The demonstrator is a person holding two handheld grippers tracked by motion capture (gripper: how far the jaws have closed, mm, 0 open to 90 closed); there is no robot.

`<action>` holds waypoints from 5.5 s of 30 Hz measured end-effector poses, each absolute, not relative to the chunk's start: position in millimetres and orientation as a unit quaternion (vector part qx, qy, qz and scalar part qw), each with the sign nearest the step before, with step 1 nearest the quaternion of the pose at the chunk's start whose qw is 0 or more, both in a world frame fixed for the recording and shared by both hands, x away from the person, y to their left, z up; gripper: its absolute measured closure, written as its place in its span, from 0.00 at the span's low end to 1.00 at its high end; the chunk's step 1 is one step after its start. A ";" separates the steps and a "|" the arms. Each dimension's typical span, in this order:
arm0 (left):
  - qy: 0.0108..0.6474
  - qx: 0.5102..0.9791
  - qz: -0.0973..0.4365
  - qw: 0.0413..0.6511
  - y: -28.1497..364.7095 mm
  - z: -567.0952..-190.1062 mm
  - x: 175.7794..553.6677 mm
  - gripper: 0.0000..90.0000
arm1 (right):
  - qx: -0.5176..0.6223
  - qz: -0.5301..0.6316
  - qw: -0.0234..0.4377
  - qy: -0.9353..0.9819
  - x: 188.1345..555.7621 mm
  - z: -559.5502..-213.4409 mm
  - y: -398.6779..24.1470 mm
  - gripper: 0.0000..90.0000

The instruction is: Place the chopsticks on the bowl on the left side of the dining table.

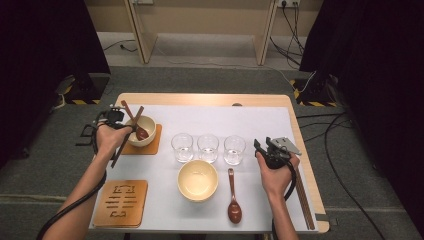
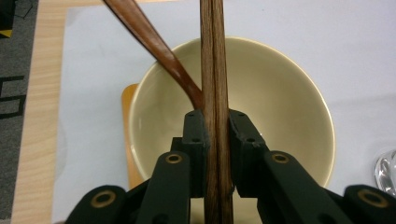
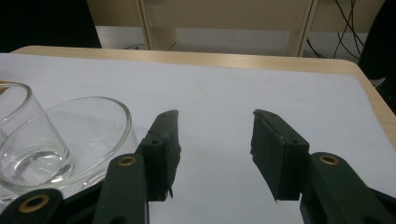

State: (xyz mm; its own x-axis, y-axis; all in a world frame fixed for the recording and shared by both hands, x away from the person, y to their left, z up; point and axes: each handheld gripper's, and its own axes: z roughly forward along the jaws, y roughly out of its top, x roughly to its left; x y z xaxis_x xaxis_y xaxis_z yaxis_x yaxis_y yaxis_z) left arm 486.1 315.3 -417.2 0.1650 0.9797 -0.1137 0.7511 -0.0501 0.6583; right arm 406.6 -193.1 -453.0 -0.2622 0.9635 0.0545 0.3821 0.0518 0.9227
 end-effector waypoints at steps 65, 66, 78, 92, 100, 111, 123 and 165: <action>0.678 0.656 0.164 0.289 333.3 -407.2 496.4 0.86 | 0.512 0.463 0.316 0.652 416.7 -450.7 -190.6 0.58; 0.677 0.658 0.163 0.288 331.4 -407.5 497.0 0.86 | 0.511 0.463 0.315 0.652 416.8 -450.8 -190.7 0.58; 0.680 0.658 0.157 0.284 324.7 -415.5 503.4 0.86 | 0.513 0.464 0.313 0.651 416.8 -451.4 -190.7 0.58; 0.679 0.660 0.152 0.283 318.5 -421.0 508.6 0.86 | 0.513 0.463 0.313 0.652 417.0 -451.9 -191.2 0.58; 0.677 0.663 0.154 0.281 316.1 -422.5 509.4 0.85 | 0.514 0.462 0.312 0.652 416.9 -451.9 -191.3 0.58; 0.668 0.662 0.166 0.297 317.0 -415.0 503.7 0.77 | 0.515 0.462 0.311 0.652 416.6 -451.6 -191.6 0.58; 0.641 0.677 0.185 0.313 334.1 -406.6 482.5 0.89 | 0.518 0.462 0.311 0.650 415.4 -451.0 -192.4 0.58; 0.614 0.712 0.176 0.292 318.3 -421.7 485.3 0.98 | 0.520 0.459 0.308 0.651 415.6 -453.8 -194.0 0.58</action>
State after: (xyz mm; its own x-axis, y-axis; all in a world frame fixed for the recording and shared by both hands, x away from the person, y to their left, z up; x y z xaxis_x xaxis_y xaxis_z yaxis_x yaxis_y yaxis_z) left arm 485.3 318.3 -421.7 0.1832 0.9772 -0.1076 0.7719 -0.0752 0.6313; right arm 415.6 -194.0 -453.8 -0.2699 0.9599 0.0753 0.3939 0.0387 0.9183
